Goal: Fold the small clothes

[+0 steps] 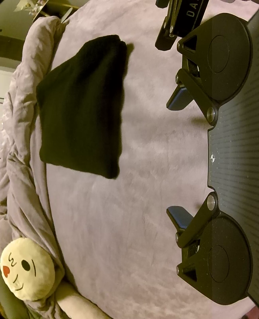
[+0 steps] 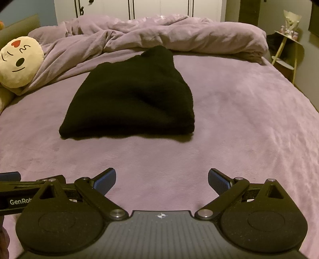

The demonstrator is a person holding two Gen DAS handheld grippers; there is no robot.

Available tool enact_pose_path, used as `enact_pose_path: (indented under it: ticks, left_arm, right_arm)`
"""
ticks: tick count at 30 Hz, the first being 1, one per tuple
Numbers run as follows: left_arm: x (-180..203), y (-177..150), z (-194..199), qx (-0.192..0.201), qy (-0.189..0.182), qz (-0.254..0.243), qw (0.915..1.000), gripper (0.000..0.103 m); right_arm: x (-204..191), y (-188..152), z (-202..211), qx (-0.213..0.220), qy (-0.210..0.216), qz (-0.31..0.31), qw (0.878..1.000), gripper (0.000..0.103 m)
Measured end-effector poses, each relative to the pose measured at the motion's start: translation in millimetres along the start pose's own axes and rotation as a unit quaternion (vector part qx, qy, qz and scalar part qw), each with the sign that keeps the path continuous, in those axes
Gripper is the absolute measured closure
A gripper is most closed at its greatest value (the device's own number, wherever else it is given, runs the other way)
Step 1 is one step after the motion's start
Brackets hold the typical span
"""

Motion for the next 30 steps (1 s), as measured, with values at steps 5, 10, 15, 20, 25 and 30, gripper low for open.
enact_pose_path:
  ticks: [5, 10, 15, 20, 25, 30]
  left_arm:
    - [1, 1, 3, 0.003, -0.002, 0.000, 1.0000, 0.000]
    - [2, 1, 5, 0.005, -0.002, -0.002, 1.0000, 0.000]
    - [2, 2, 6, 0.006, -0.003, -0.001, 1.0000, 0.000]
    - [2, 2, 7, 0.007, -0.001, -0.003, 1.0000, 0.000]
    - [3, 3, 8, 0.010, -0.001, -0.004, 0.9999, 0.000]
    - [3, 4, 10, 0.011, -0.005, 0.003, 0.9999, 0.000]
  right_arm:
    - [-1, 1, 2, 0.003, 0.001, 0.003, 1.000, 0.004]
    - [-1, 2, 4, 0.004, 0.001, 0.002, 1.000, 0.004]
    - [-2, 2, 6, 0.006, 0.001, 0.001, 1.000, 0.004]
    - [-3, 3, 8, 0.010, 0.000, 0.011, 1.000, 0.004]
    - [-4, 4, 10, 0.012, -0.001, 0.009, 1.000, 0.004]
    - [-4, 4, 11, 0.013, -0.003, 0.013, 1.000, 0.004]
Point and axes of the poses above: each gripper's, at about its wrist camera, not at the fingertips, and z roughly against the way its jaws point, x to its right, y to its top, the point moved 3 cm from there along -z, roughly the way its jaws point, and after that the axes turned 10 degrees about x, right-handed, at the moved point
